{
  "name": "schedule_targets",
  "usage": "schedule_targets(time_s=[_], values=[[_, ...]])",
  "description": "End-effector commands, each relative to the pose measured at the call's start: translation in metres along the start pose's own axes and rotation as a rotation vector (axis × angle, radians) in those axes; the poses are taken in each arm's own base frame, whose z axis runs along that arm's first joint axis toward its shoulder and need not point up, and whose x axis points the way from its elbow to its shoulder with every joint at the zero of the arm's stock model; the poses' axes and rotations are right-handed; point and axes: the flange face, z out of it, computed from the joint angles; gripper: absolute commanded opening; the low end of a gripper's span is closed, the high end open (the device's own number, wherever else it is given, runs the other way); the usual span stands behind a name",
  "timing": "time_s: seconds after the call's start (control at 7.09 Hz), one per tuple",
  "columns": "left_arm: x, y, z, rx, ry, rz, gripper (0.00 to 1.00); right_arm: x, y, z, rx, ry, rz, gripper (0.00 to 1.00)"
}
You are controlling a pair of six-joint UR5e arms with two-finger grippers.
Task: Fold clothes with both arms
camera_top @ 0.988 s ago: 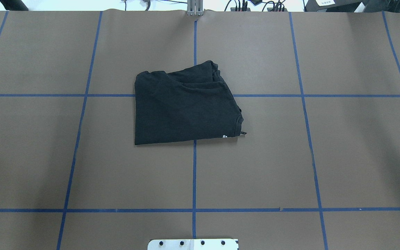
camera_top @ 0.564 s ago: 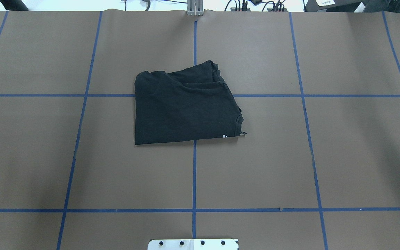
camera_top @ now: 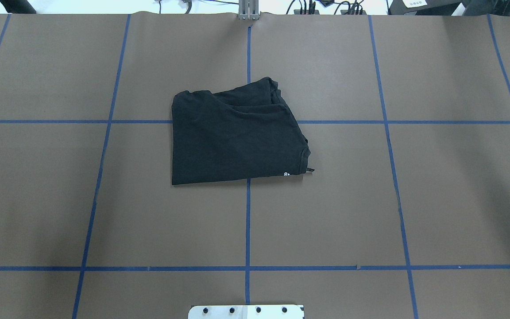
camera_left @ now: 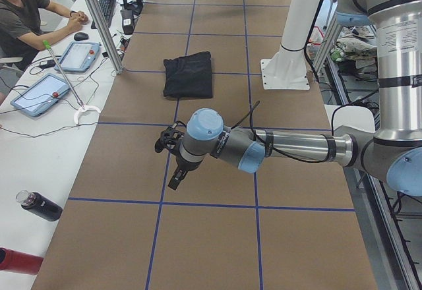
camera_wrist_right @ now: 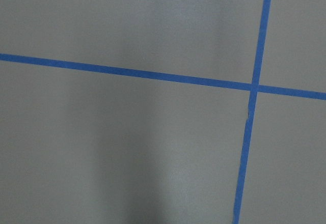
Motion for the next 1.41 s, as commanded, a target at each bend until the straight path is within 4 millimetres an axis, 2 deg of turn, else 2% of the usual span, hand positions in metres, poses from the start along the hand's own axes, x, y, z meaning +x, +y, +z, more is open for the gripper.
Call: schedule_targets(time_s=[0.0, 0.14, 0.42, 0.85, 1.27], values=[[0.006, -0.005, -0.003, 0.007, 0.034, 0.005, 1.00, 0.002, -0.001, 0.002, -0.003, 0.001, 0.003, 1.00], [0.006, -0.005, -0.003, 0.008, 0.039, 0.004, 1.00, 0.003, -0.001, 0.003, -0.006, 0.000, 0.008, 1.00], [0.007, -0.003, -0.003, 0.009, 0.039, 0.006, 1.00, -0.007, -0.006, -0.005, 0.011, -0.008, -0.011, 1.00], [0.011, -0.004, -0.008, 0.019, 0.035, 0.016, 1.00, -0.004, -0.006, -0.002, 0.005, -0.009, -0.006, 1.00], [0.012, -0.005, -0.009, 0.021, 0.035, 0.018, 1.00, -0.009, -0.010, -0.007, 0.017, -0.008, -0.016, 1.00]])
